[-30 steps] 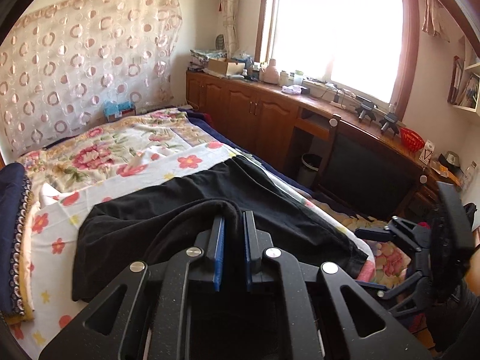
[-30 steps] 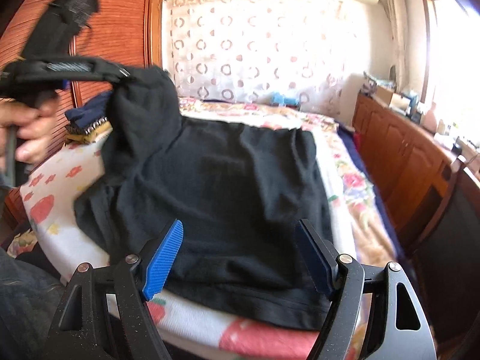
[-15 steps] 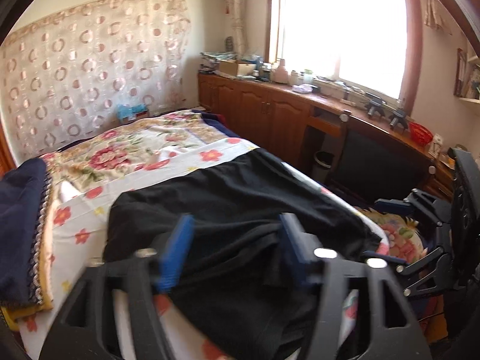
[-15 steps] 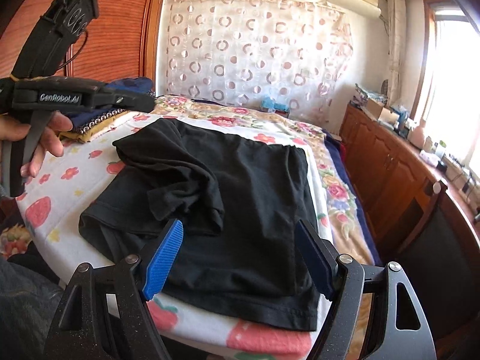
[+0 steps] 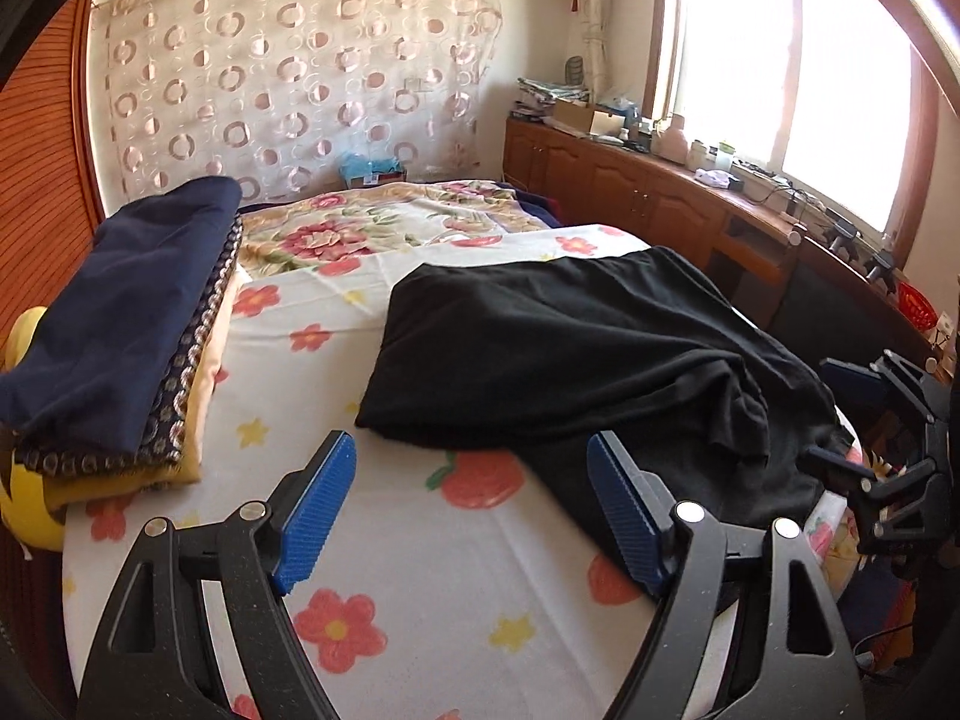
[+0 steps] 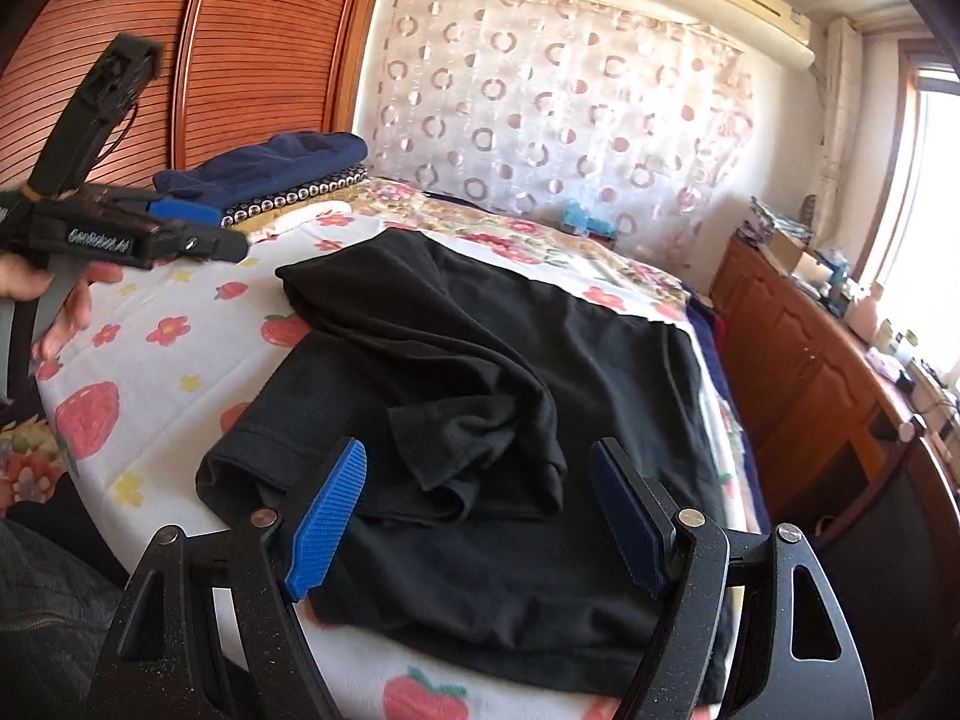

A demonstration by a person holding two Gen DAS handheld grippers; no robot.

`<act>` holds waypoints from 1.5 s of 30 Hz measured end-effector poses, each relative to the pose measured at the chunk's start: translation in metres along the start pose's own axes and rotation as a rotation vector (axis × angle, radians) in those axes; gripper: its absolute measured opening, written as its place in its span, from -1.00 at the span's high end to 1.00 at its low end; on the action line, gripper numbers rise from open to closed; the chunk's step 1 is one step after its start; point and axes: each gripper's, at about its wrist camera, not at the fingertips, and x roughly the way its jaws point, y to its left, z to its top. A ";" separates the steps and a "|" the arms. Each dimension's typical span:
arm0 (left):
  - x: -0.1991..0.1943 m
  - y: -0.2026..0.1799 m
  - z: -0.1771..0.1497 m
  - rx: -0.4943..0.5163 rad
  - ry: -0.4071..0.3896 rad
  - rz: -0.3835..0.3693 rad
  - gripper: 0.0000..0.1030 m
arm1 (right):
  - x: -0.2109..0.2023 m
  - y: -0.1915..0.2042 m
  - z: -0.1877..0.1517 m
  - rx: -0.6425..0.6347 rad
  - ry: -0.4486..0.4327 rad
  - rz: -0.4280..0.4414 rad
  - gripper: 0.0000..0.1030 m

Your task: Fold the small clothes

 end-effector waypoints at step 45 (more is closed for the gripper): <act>-0.014 0.000 -0.025 0.003 -0.026 -0.005 -0.56 | -0.031 -0.122 -0.023 0.198 0.095 0.097 0.73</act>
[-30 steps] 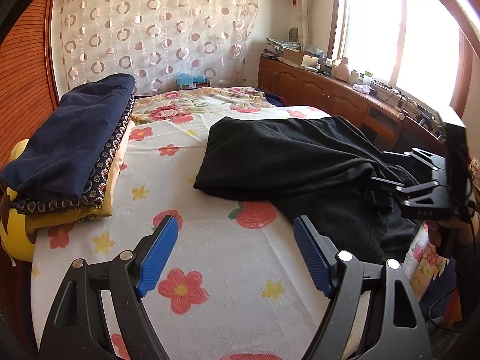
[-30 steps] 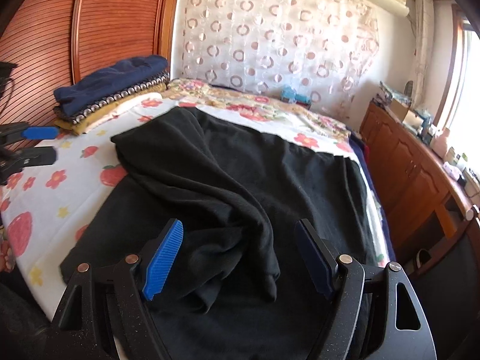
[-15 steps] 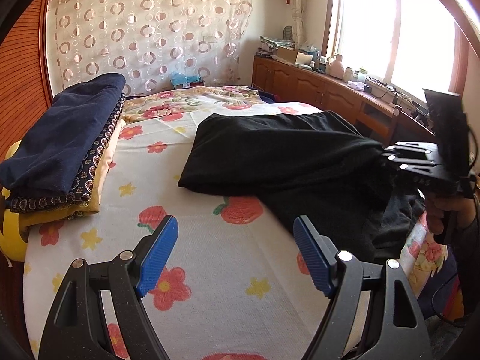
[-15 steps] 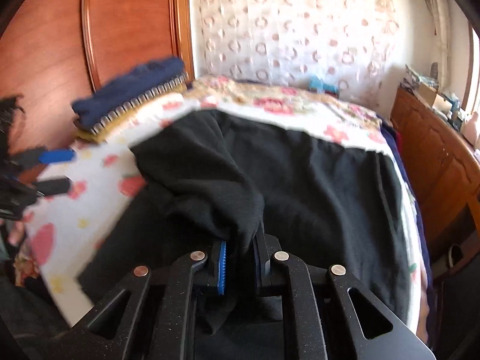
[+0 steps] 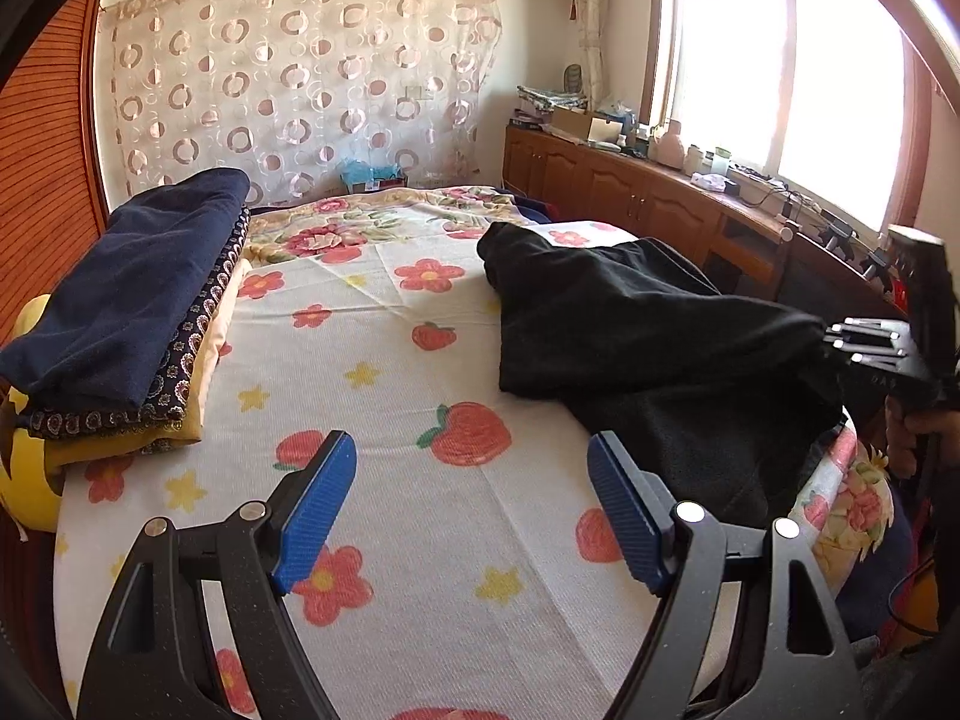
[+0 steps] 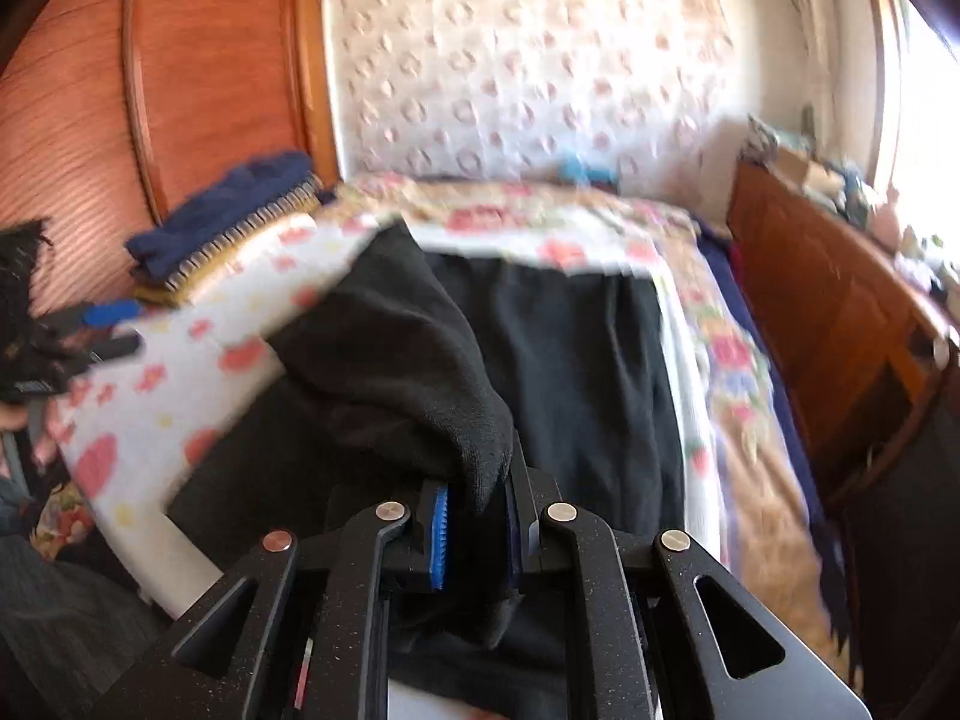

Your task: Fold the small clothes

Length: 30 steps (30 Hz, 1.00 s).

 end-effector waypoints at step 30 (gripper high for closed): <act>-0.008 0.014 -0.003 -0.032 -0.019 0.026 -0.56 | 0.090 0.132 0.069 -0.282 0.098 0.218 0.03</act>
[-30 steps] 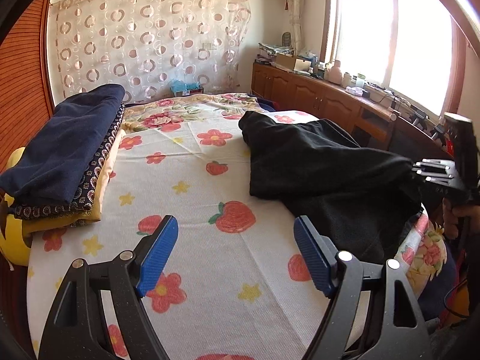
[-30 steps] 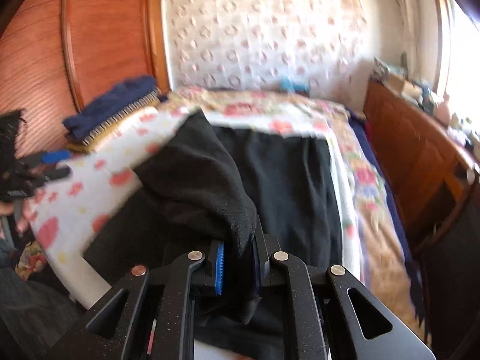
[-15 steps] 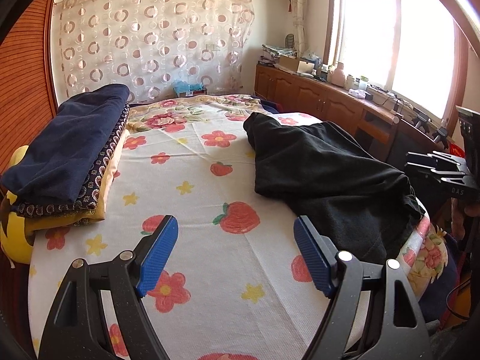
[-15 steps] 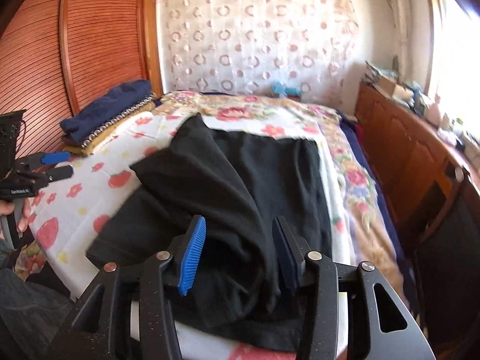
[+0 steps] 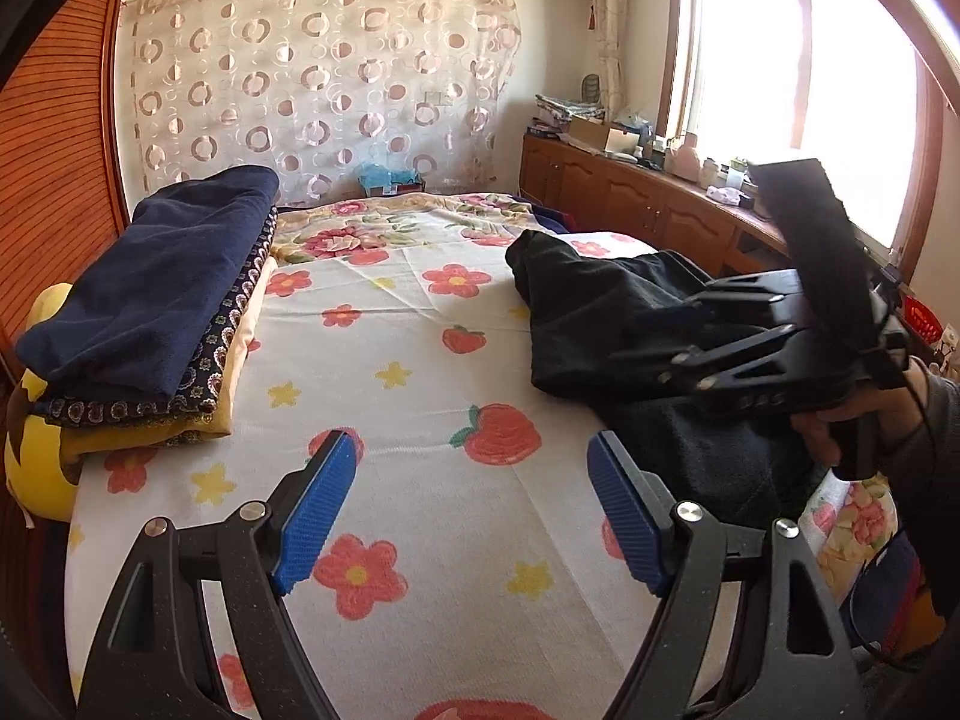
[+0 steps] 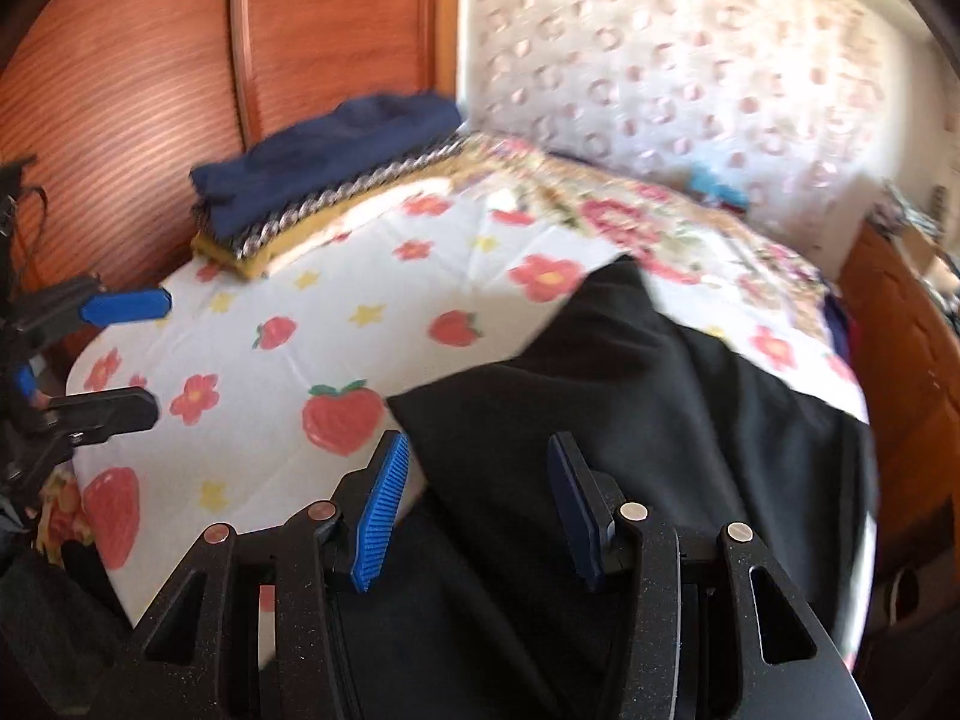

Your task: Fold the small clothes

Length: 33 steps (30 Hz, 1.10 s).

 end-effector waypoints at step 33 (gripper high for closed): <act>0.007 -0.011 -0.010 0.010 0.033 -0.040 -0.56 | -0.035 -0.198 0.027 0.356 -0.088 -0.317 0.89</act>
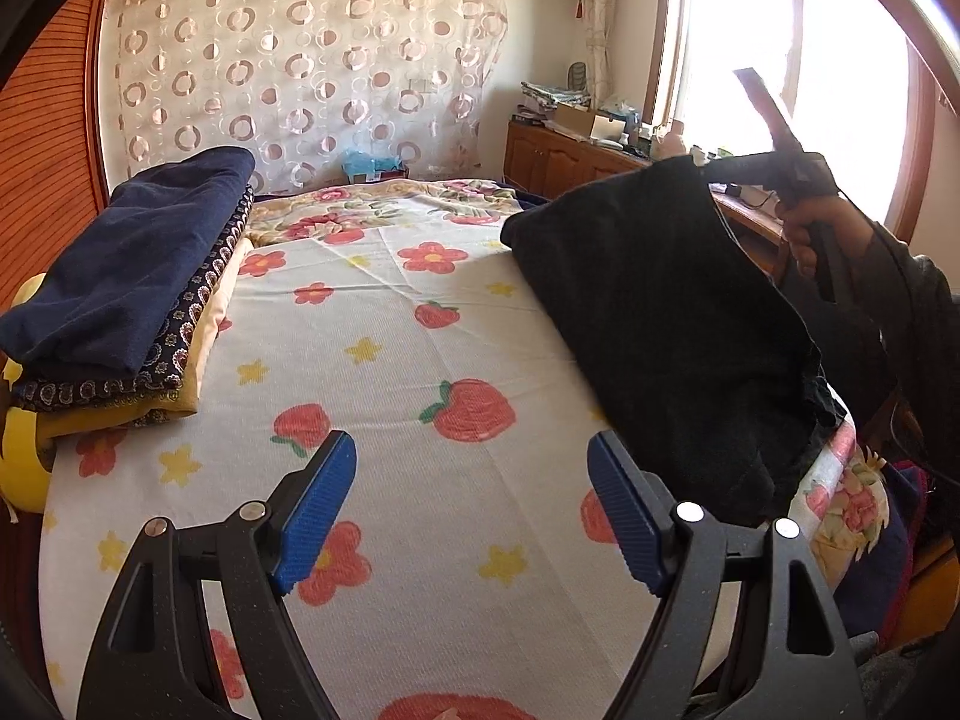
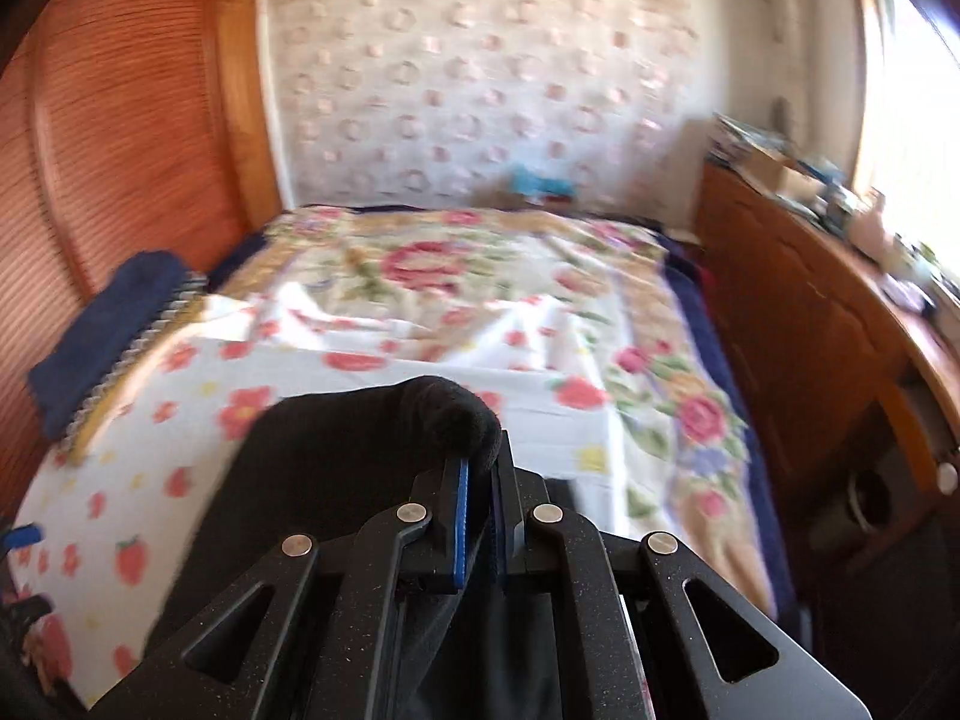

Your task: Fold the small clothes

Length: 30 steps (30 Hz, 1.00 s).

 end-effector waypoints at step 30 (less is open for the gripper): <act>0.043 -0.085 0.024 0.153 0.063 -0.123 -0.56 | -0.131 0.050 -0.185 -0.034 -0.007 0.018 0.16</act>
